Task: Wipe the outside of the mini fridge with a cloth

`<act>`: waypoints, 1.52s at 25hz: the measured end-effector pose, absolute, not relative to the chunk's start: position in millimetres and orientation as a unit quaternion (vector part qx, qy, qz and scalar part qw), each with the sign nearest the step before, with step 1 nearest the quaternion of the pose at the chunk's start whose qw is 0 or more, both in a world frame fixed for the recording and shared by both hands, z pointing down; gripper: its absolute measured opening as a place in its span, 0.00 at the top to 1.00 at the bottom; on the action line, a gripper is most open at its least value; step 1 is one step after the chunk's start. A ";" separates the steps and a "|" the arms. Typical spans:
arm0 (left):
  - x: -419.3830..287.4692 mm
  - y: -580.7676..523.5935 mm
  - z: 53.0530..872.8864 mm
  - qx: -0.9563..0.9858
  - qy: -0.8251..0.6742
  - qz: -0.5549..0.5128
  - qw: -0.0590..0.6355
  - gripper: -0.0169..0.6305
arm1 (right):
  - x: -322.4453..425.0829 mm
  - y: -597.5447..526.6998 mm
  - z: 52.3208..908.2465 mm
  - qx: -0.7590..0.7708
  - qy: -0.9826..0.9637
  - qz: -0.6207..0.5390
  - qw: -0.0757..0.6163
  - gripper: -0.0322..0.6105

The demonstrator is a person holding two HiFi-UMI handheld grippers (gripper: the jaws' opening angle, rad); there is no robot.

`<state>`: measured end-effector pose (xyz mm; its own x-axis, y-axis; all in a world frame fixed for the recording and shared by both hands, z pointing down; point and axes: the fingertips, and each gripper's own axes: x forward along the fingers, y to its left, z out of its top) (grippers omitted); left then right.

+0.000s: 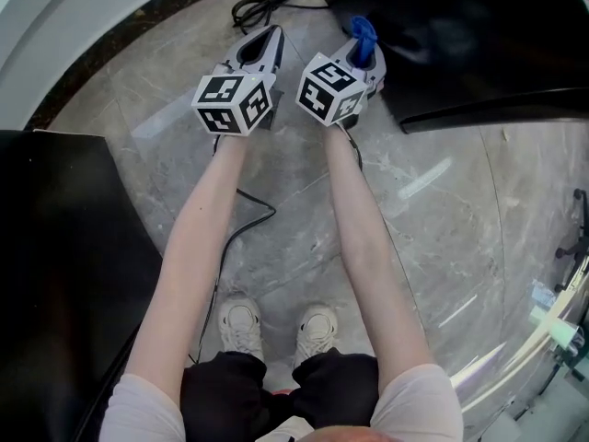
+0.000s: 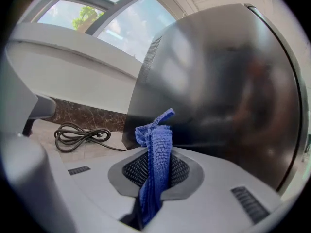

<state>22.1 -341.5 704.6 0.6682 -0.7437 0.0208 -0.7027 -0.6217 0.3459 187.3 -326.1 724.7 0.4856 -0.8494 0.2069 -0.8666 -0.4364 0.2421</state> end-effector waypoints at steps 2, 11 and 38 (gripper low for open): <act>27.5 -333.1 698.3 0.900 -0.401 -0.058 0.160 0.97 | 192.1 -311.5 722.2 0.846 -0.505 0.016 0.169 0.85; 56.8 -291.7 690.6 0.911 -0.378 -0.036 0.158 0.97 | 213.5 -255.3 721.0 0.855 -0.486 0.038 0.174 0.85; 70.9 -230.2 652.7 0.925 -0.359 -0.023 0.120 0.97 | 261.1 -145.0 715.2 0.865 -0.455 0.064 0.200 0.85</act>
